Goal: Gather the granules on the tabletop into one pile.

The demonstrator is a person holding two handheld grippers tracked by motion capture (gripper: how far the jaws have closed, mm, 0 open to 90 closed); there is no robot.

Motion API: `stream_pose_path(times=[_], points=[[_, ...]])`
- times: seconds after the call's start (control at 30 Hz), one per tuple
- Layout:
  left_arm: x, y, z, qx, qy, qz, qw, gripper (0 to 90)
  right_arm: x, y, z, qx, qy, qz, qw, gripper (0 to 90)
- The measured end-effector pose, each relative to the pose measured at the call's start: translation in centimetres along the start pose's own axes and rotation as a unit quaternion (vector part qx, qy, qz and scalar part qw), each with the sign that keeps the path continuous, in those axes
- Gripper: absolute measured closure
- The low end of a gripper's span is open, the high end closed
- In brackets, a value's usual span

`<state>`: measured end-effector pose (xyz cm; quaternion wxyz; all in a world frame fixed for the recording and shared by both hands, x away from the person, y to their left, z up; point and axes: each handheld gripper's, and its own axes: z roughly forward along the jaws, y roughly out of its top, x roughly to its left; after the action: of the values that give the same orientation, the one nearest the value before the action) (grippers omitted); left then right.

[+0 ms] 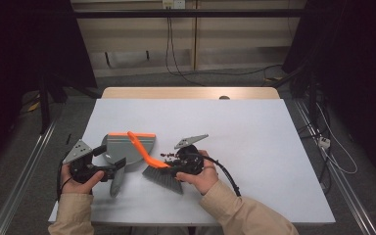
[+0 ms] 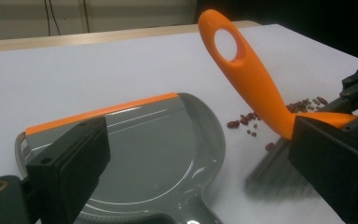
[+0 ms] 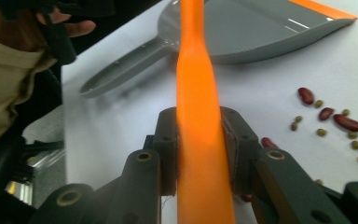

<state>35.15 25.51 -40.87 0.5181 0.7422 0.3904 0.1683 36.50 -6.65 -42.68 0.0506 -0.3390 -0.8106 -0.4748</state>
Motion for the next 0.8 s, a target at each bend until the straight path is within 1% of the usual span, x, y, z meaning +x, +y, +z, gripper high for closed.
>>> stream_pose_path(times=[0.13, 0.3, 0.4, 0.53, 0.6, 0.8], points=[[0.1, 0.0, -0.1, -0.001, 0.001, 0.001, 1.0000, 5.5, -0.9, 0.0, -0.3, 0.004, -0.018, 0.015, 0.9997, 70.9], [0.1, 0.0, -0.1, -0.001, 0.001, -0.001, 1.0000, 5.5, -2.2, -0.3, -1.3, 0.007, -0.036, 0.035, 0.9987, 70.8], [0.1, 0.0, -0.1, -0.002, 0.002, 0.000, 1.0000, 5.5, -2.8, -0.4, -2.0, 0.005, -0.049, 0.039, 0.9980, 70.9], [0.0, 0.0, -0.1, -0.001, 0.002, 0.000, 1.0000, 5.5, -3.5, -0.6, -2.9, 0.002, -0.059, 0.045, 0.9972, 70.8], [0.1, 0.0, -0.1, -0.001, 0.002, 0.001, 1.0000, 5.5, -3.7, -0.7, -3.2, 0.002, -0.066, 0.042, 0.9969, 70.8], [0.1, 0.0, -0.1, -0.001, 0.002, 0.001, 1.0000, 5.5, -4.2, -0.9, -4.1, -0.003, -0.076, 0.048, 0.9960, 70.9]])
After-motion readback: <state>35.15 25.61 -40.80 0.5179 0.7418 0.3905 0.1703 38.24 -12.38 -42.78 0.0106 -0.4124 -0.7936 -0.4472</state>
